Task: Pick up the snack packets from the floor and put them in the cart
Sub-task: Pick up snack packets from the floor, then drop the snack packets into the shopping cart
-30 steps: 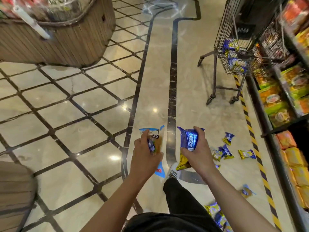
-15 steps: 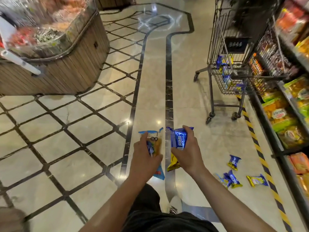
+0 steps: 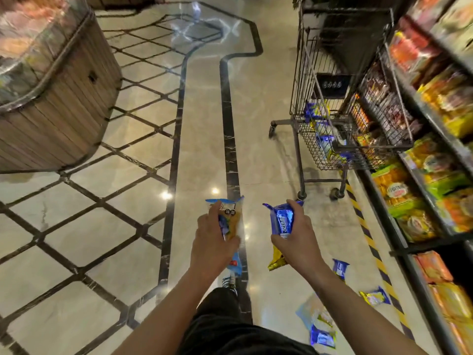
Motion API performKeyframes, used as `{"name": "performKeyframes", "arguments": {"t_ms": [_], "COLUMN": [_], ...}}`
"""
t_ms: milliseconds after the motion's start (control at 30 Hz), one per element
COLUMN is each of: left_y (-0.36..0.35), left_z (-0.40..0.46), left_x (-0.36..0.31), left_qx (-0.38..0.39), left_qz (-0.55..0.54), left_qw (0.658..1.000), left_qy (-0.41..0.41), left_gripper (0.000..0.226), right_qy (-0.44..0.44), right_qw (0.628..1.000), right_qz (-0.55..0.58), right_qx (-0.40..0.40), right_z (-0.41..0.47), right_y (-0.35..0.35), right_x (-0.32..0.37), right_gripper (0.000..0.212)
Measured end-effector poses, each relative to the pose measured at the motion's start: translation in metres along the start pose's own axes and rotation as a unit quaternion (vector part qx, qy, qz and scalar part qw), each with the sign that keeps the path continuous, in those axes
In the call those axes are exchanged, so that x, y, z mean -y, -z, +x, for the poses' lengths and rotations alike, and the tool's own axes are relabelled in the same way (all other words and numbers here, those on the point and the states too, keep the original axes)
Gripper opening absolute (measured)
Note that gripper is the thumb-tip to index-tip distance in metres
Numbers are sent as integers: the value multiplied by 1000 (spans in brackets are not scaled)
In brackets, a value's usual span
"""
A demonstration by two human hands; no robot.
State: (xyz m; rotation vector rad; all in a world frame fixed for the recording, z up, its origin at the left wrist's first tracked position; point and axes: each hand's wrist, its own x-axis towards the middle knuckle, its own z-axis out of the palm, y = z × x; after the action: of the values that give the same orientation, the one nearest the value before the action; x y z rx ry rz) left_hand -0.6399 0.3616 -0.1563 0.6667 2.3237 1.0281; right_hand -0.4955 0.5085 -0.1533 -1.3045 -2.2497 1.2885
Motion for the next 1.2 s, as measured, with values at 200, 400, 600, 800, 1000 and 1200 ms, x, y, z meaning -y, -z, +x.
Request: {"name": "performKeyframes", "arguments": {"t_ms": [200,400,600,800,1000,1200], "left_y": [11,10,-9,-30,-62,-96], "left_z": [103,186,265,354,440,515], "left_x": [-32,-68,-92,-132,-199,-261], "left_qx": [32,53,68,64,74,82], "left_qz": [-22,-45,-47,-9,14,-15], "left_qw": [998,997,996,997,996,994], "left_qy": [-46,-38,-46,-36,-53,-73], "left_gripper": [91,89,91,89,88,83], "right_qy": [-22,-48,-63,-70,-91,-88], "right_qw": [999,996,994,992,985,986], "right_qz": [-12,-17,14,60,105,104], "right_qx": [-37,-71,-84,-89,-98,-98], "right_z": [87,157,238,342,449,536], "right_y": [6,11,19,46,102,156], "right_x": [30,54,52,40,44,55], "right_gripper": [89,91,91,91,83,81]}}
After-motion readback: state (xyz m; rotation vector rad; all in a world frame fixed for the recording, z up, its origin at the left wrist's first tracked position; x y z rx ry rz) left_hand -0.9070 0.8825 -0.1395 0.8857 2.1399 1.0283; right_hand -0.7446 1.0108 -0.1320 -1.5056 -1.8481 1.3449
